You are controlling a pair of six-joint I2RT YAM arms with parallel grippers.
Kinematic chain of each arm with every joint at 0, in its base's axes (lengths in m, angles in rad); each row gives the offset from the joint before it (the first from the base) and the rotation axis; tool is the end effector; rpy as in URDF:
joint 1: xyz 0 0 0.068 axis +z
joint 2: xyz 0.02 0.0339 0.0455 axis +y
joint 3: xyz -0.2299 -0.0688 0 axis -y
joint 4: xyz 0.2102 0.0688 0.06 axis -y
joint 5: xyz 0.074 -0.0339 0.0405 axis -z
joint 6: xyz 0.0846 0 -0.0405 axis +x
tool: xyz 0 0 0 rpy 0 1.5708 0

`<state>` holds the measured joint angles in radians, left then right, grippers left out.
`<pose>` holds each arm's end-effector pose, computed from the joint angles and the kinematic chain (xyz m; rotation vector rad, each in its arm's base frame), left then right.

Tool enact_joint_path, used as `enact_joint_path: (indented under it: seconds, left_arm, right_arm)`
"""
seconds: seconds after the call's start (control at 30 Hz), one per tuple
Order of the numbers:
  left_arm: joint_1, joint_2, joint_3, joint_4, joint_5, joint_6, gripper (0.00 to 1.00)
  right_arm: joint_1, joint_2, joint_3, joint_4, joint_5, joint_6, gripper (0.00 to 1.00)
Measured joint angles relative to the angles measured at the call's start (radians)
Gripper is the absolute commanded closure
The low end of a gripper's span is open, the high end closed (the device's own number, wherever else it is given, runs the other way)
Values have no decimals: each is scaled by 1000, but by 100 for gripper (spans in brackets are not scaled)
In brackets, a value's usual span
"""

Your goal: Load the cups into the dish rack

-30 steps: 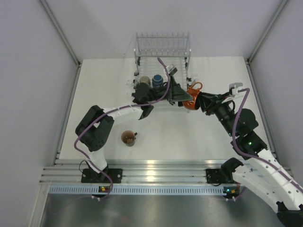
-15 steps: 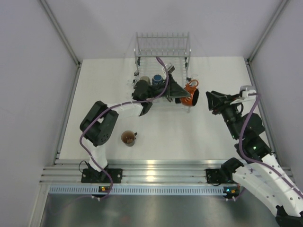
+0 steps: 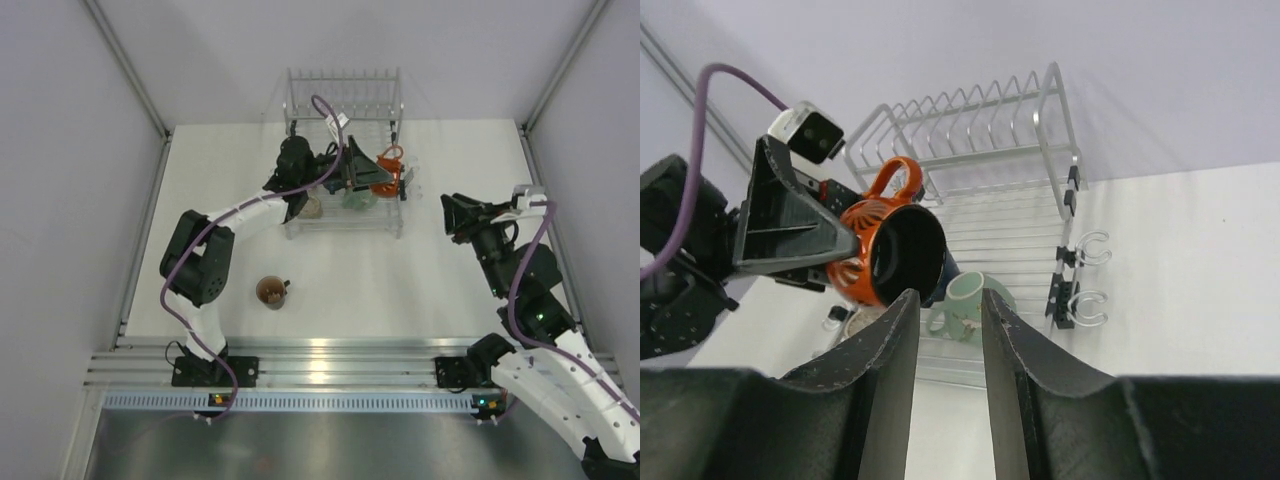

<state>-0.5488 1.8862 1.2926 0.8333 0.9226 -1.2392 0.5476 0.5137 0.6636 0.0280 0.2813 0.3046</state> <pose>0.3237 -0.2770 0.2939 0.3923 1.7604 -1.9876 0.1586 0.0692 0.3447 0.0656 1.4177 0.5112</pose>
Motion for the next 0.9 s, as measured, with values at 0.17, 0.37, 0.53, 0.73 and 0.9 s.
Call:
enact_joint_path:
  seconds: [0.17, 0.37, 0.53, 0.73, 0.9]
  left_arm:
    - [-5, -8, 134, -426, -124, 341, 100]
    - [-23, -8, 267, -779, -330, 619, 100]
    - [-48, -1, 324, -954, -486, 764, 100]
    - [-88, 57, 374, -1079, -569, 850, 100]
    - [-116, 129, 457, -1187, -623, 899, 100]
  right_arm:
    - [0, -9, -18, -16, 10, -8, 68]
    - [-1, -9, -34, -21, 11, -9, 68]
    - [-1, -9, -35, -25, 14, -14, 68]
    - [-2, -9, -37, -25, 20, -16, 68]
    - [-4, -10, -53, -25, 25, -16, 68]
